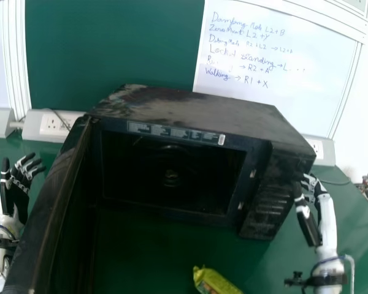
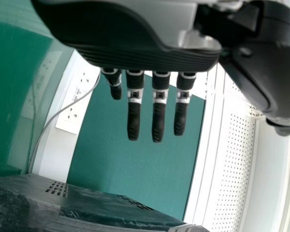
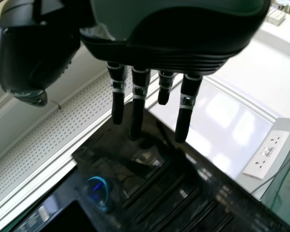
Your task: Put biscuit inside oven
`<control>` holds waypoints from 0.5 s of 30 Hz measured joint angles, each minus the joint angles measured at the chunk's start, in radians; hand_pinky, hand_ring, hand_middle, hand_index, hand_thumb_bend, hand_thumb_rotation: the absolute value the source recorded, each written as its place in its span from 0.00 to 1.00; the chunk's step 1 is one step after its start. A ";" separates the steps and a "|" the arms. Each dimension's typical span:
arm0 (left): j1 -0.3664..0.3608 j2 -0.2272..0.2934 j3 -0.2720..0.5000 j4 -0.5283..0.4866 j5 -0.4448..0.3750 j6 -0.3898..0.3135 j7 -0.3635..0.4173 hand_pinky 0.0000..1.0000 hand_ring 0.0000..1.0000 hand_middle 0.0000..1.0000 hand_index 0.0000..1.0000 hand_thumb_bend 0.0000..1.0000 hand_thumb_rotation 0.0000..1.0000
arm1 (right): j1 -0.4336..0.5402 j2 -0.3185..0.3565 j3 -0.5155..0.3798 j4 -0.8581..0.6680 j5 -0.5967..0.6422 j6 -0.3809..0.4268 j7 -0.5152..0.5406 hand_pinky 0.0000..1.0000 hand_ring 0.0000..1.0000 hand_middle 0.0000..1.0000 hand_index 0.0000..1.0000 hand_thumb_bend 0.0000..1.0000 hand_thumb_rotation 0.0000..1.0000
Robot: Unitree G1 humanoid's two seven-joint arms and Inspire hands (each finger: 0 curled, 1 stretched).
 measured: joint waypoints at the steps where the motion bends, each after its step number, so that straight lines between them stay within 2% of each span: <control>1: 0.000 0.000 0.000 0.000 0.000 0.000 0.001 0.67 0.70 0.73 0.78 0.75 0.57 | 0.022 0.004 0.004 -0.030 0.000 -0.003 0.010 0.62 0.70 0.73 0.80 0.84 0.77; 10: -0.002 -0.001 0.000 -0.005 -0.001 0.013 0.007 0.68 0.70 0.75 0.79 0.76 0.58 | 0.158 0.004 0.019 -0.187 -0.013 -0.040 0.090 0.76 0.75 0.74 0.82 0.91 0.76; 15: -0.002 -0.005 0.000 -0.023 -0.003 0.030 0.017 0.67 0.71 0.75 0.80 0.76 0.57 | 0.206 -0.019 0.015 -0.280 -0.009 0.006 0.175 0.73 0.75 0.75 0.84 0.93 0.74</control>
